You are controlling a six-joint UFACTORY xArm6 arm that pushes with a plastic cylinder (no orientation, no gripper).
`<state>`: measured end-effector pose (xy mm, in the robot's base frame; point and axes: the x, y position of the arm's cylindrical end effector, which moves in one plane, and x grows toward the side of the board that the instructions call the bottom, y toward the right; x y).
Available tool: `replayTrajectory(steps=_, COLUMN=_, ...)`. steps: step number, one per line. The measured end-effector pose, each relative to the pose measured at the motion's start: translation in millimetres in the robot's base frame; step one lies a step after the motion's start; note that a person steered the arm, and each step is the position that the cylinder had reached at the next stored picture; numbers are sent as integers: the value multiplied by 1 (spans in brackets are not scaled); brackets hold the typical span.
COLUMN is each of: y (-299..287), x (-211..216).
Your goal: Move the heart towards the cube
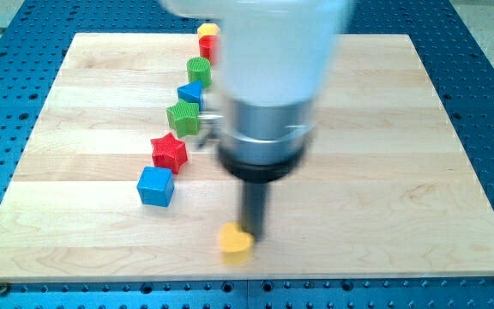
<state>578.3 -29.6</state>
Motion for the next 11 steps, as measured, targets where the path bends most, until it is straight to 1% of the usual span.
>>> replayTrajectory(steps=1, y=68, x=17)
replayTrajectory(steps=2, y=64, x=40)
replayTrajectory(steps=3, y=-11, x=40)
replayTrajectory(steps=4, y=-77, x=24)
replayTrajectory(steps=5, y=-62, x=18)
replayTrajectory(steps=6, y=-28, x=9)
replayTrajectory(steps=7, y=-57, x=38)
replayTrajectory(steps=9, y=-88, x=41)
replayTrajectory(steps=10, y=-147, x=40)
replayTrajectory(steps=11, y=-173, x=25)
